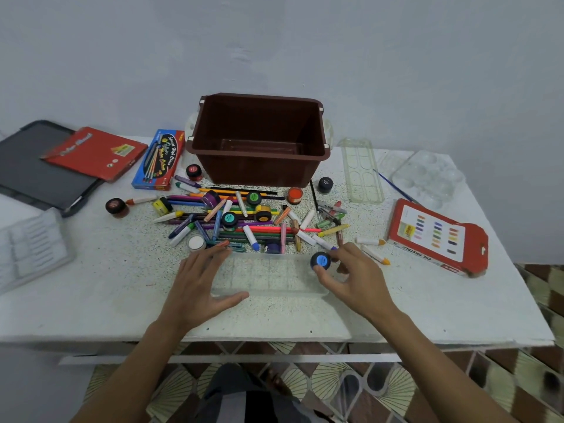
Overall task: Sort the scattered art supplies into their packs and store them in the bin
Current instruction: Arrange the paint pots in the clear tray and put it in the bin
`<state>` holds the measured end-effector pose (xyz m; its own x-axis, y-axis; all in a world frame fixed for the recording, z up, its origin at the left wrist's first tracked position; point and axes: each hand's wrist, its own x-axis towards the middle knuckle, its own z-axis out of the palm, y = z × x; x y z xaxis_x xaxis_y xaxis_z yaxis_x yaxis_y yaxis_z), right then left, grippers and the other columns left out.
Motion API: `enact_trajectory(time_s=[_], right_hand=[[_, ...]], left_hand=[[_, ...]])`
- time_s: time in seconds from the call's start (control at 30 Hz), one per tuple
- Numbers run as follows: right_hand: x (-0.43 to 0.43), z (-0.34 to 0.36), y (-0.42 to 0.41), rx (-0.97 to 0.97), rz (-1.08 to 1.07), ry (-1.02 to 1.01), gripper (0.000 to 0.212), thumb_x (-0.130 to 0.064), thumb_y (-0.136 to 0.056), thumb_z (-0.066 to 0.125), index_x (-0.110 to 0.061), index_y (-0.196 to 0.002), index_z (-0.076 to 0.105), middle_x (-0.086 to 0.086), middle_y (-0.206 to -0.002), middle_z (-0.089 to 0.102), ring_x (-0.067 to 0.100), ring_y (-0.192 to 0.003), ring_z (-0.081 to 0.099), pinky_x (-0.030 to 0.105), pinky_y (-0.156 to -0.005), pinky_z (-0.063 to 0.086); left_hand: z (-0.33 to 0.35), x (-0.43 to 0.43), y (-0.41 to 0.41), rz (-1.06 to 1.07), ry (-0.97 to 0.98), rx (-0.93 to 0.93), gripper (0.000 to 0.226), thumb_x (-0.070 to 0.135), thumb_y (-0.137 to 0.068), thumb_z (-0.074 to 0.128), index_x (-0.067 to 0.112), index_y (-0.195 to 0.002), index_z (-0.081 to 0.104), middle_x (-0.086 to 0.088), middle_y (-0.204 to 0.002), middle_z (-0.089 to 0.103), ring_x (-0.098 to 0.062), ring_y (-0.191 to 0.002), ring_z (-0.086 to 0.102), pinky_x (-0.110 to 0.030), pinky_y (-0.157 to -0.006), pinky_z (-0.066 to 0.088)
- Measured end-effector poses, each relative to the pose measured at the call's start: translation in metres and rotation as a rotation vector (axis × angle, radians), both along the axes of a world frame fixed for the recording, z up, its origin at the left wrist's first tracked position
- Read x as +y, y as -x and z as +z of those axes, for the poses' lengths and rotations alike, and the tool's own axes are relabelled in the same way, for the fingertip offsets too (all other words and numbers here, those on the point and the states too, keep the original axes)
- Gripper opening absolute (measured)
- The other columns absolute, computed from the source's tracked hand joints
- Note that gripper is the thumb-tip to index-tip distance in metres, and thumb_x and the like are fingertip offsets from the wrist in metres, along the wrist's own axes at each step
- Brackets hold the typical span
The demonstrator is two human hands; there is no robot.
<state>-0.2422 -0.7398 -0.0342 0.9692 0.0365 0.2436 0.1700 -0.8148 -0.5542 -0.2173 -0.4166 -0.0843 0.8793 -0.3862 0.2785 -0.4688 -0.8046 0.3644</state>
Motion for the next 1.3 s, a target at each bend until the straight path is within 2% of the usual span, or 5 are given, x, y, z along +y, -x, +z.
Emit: enact_trajectory(time_s=[0.43, 0.73, 1.0, 1.13, 1.3], right_hand=[[0.008, -0.024, 0.005, -0.068, 0.030, 0.204, 0.049, -0.056, -0.086, 0.055, -0.010, -0.094, 0.069, 0.004, -0.108, 0.054, 0.017, -0.081, 0.055, 0.027, -0.060, 0.051], [0.008, -0.026, 0.005, -0.011, 0.005, 0.150, 0.034, -0.043, -0.089, 0.059, -0.014, -0.106, 0.057, -0.002, -0.109, 0.049, 0.004, -0.069, 0.041, 0.007, -0.054, 0.029], [0.013, -0.021, -0.002, -0.076, 0.021, 0.133, 0.036, -0.042, -0.090, 0.057, -0.014, -0.112, 0.059, 0.001, -0.108, 0.052, 0.016, -0.091, 0.052, 0.027, -0.069, 0.049], [0.025, -0.014, -0.017, -0.092, 0.036, 0.116, 0.033, -0.038, -0.091, 0.056, -0.014, -0.113, 0.060, 0.002, -0.106, 0.055, 0.019, -0.094, 0.051, 0.033, -0.078, 0.047], [0.047, -0.003, -0.037, -0.119, 0.130, 0.136, 0.031, -0.033, -0.092, 0.056, -0.014, -0.115, 0.062, -0.002, -0.099, 0.057, 0.013, -0.088, 0.044, 0.026, -0.078, 0.036]], left_hand=[[0.000, 0.001, 0.000, -0.006, 0.003, -0.001, 0.085, 0.076, -0.076, 0.059, 0.014, -0.134, 0.055, 0.000, -0.143, 0.049, -0.019, -0.127, 0.047, -0.032, -0.103, 0.031], [0.001, 0.001, 0.001, 0.004, 0.005, -0.002, 0.085, 0.076, -0.075, 0.057, 0.016, -0.135, 0.053, 0.001, -0.144, 0.048, -0.018, -0.127, 0.045, -0.035, -0.104, 0.031], [0.000, 0.001, 0.000, -0.001, 0.013, 0.009, 0.086, 0.077, -0.076, 0.058, 0.016, -0.136, 0.053, 0.001, -0.144, 0.047, -0.019, -0.128, 0.045, -0.035, -0.104, 0.032], [-0.001, 0.002, 0.000, -0.003, 0.011, 0.010, 0.086, 0.077, -0.076, 0.058, 0.017, -0.137, 0.052, 0.002, -0.145, 0.046, -0.019, -0.129, 0.045, -0.035, -0.105, 0.032], [0.000, 0.001, 0.000, -0.007, 0.024, -0.001, 0.085, 0.075, -0.075, 0.062, 0.016, -0.136, 0.053, 0.002, -0.144, 0.047, -0.018, -0.127, 0.046, -0.036, -0.103, 0.036]])
